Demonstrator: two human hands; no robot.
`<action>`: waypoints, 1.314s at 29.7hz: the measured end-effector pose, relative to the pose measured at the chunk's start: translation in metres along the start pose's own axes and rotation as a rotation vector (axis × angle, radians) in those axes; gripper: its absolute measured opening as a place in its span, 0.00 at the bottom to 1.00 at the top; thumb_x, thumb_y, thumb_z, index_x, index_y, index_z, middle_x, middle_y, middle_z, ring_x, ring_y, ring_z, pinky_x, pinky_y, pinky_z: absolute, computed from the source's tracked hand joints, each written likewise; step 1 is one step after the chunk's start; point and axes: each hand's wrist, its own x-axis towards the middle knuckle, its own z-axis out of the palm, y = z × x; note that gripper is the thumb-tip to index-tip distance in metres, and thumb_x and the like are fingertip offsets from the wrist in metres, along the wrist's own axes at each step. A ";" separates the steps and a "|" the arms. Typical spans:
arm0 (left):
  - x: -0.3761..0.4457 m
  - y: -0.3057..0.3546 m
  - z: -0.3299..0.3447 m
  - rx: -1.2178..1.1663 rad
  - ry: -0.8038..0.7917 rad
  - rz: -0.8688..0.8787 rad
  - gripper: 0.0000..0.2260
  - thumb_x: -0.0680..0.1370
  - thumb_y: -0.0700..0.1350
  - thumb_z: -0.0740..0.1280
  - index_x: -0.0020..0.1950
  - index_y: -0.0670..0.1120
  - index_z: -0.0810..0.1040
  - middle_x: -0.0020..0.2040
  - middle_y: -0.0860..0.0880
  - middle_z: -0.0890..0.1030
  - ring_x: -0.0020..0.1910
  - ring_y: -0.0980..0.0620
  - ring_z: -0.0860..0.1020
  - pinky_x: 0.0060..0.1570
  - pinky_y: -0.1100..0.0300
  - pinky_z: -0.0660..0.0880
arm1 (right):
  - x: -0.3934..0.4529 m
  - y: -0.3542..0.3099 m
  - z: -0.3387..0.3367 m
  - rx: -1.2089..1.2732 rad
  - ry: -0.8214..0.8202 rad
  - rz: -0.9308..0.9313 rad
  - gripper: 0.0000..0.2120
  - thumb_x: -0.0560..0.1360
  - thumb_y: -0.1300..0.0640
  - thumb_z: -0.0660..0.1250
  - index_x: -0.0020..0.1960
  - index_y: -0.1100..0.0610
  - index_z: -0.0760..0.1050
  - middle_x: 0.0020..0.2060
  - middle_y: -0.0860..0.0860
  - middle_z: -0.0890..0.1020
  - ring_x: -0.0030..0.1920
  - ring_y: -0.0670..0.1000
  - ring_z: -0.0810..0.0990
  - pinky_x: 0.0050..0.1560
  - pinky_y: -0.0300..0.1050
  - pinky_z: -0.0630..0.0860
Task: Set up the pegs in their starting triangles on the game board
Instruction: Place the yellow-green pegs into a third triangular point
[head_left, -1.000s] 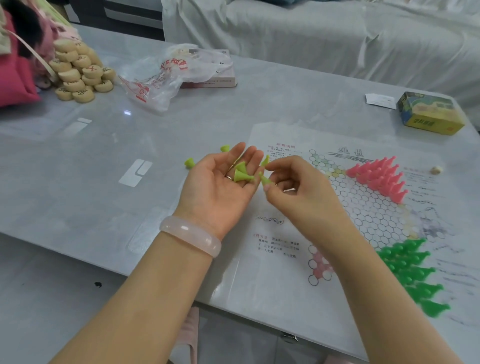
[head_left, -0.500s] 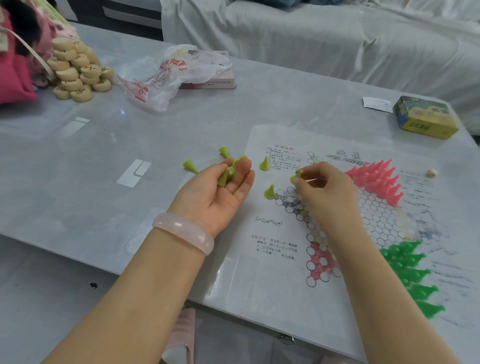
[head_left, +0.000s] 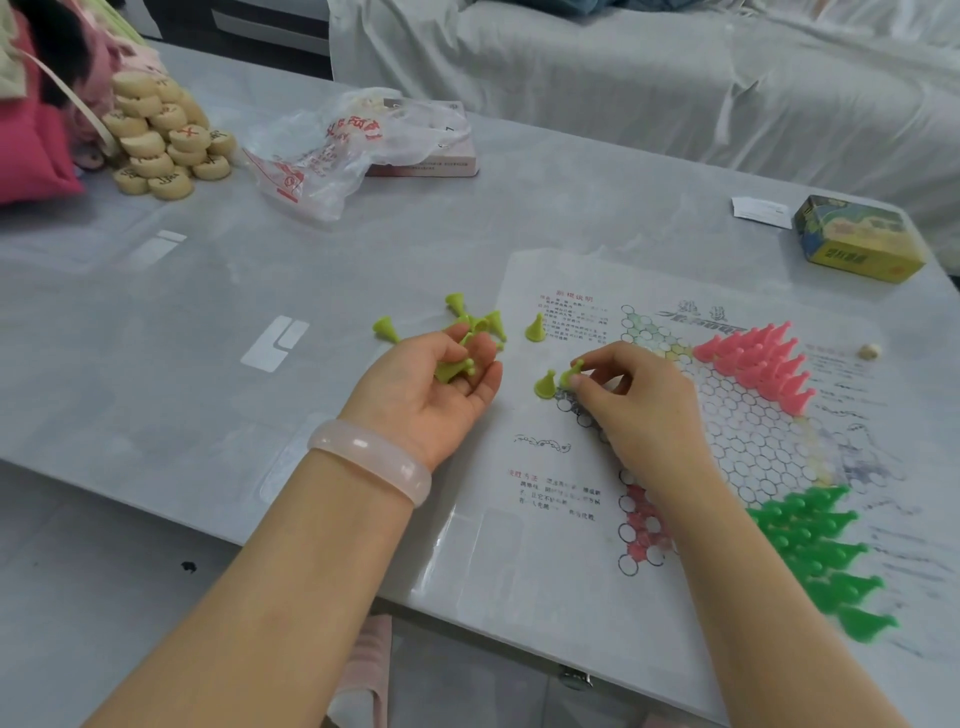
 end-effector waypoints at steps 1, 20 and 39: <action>-0.001 0.000 0.000 0.004 -0.003 0.002 0.11 0.76 0.30 0.52 0.45 0.40 0.72 0.38 0.44 0.75 0.36 0.52 0.76 0.41 0.59 0.74 | 0.000 0.000 0.001 -0.015 0.002 -0.004 0.04 0.71 0.55 0.68 0.46 0.51 0.78 0.39 0.48 0.80 0.37 0.45 0.73 0.38 0.36 0.67; -0.007 -0.010 0.007 0.095 -0.172 -0.042 0.15 0.74 0.27 0.50 0.48 0.37 0.74 0.49 0.39 0.79 0.49 0.45 0.79 0.49 0.54 0.76 | -0.009 -0.021 -0.019 0.257 0.124 -0.076 0.05 0.74 0.55 0.64 0.48 0.50 0.77 0.35 0.44 0.79 0.34 0.39 0.74 0.35 0.26 0.68; -0.008 -0.019 0.013 0.124 -0.373 -0.243 0.18 0.73 0.31 0.51 0.59 0.38 0.71 0.60 0.35 0.76 0.60 0.37 0.75 0.54 0.44 0.74 | -0.011 -0.018 -0.030 -0.158 -0.115 -0.486 0.12 0.70 0.54 0.63 0.50 0.50 0.80 0.38 0.45 0.74 0.40 0.42 0.71 0.40 0.31 0.64</action>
